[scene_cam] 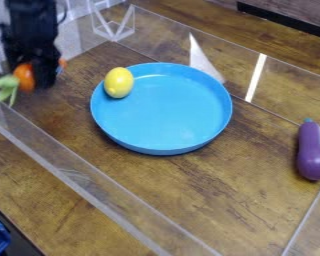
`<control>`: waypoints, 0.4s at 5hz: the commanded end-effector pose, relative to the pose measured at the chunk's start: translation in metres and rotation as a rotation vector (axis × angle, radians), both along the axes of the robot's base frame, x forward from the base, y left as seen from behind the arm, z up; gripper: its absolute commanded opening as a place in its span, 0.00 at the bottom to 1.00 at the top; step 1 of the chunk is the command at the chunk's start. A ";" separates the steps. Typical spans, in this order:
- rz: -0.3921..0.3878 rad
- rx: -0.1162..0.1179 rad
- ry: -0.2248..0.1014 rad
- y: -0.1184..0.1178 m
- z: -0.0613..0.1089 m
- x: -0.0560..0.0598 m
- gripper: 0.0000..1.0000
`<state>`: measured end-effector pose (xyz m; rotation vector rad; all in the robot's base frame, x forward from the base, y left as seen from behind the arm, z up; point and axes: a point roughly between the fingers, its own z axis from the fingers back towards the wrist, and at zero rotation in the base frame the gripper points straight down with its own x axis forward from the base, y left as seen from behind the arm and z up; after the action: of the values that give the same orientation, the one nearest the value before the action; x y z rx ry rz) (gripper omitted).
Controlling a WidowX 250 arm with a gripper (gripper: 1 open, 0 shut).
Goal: Put the carrot on the blue tray
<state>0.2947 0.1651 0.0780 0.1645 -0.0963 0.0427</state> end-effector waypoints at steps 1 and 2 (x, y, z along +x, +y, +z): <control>0.013 0.017 -0.127 -0.020 0.065 0.014 0.00; 0.031 -0.004 -0.156 -0.035 0.069 0.022 0.00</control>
<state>0.3098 0.1286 0.1195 0.1298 -0.1702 0.0879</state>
